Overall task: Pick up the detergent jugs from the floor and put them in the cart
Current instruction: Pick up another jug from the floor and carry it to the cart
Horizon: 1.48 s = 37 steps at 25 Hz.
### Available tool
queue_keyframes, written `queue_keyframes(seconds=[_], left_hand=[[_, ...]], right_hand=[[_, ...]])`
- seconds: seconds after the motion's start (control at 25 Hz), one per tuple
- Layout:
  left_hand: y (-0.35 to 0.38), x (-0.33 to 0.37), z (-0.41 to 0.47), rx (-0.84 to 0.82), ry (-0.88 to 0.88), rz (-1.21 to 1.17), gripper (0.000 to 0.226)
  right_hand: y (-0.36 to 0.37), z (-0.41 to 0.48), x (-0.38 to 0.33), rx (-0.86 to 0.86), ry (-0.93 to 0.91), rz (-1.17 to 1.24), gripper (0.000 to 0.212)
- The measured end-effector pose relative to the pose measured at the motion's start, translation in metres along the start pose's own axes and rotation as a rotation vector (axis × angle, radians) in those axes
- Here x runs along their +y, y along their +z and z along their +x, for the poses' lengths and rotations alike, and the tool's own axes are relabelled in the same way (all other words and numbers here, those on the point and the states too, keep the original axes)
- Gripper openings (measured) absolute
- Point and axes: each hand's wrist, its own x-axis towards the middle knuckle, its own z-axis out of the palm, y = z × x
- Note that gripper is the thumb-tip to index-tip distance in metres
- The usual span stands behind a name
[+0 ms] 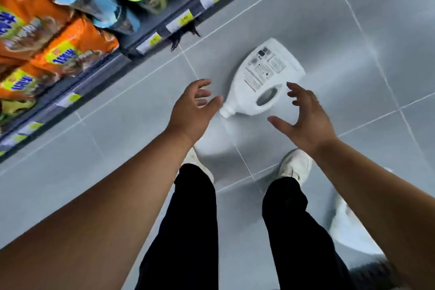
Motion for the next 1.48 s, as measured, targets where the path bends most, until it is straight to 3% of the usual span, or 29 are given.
queue_keyframes(seconds=[0.24, 0.4, 0.68, 0.84, 1.0, 1.24, 1.48], left_hand=[[0.074, -0.107, 0.068, 0.005, -0.051, 0.044, 0.046], [0.114, -0.161, 0.123, 0.002, -0.117, 0.023, 0.064], [0.164, -0.220, 0.179, -0.120, -0.142, -0.066, 0.078], [0.168, -0.226, 0.192, -0.131, -0.172, -0.047, 0.075], [0.169, -0.230, 0.180, -0.077, -0.163, -0.061, 0.063], [0.131, -0.227, 0.151, 0.007, -0.199, -0.187, 0.047], [0.097, -0.206, 0.116, 0.056, -0.188, -0.236, 0.027]], right_hand=[[0.082, 0.060, 0.092, -0.126, -0.089, -0.101, 0.089], [0.127, 0.101, 0.136, -0.175, -0.158, -0.147, 0.089], [0.164, 0.139, 0.176, -0.275, -0.347, -0.461, 0.095], [0.170, 0.145, 0.187, -0.257, -0.438, -0.638, 0.073], [0.176, 0.143, 0.182, -0.076, -0.496, -0.634, 0.058], [0.165, 0.115, 0.142, -0.105, -0.618, -0.513, 0.063], [0.146, 0.085, 0.084, -0.184, -0.465, -0.450, 0.062]])
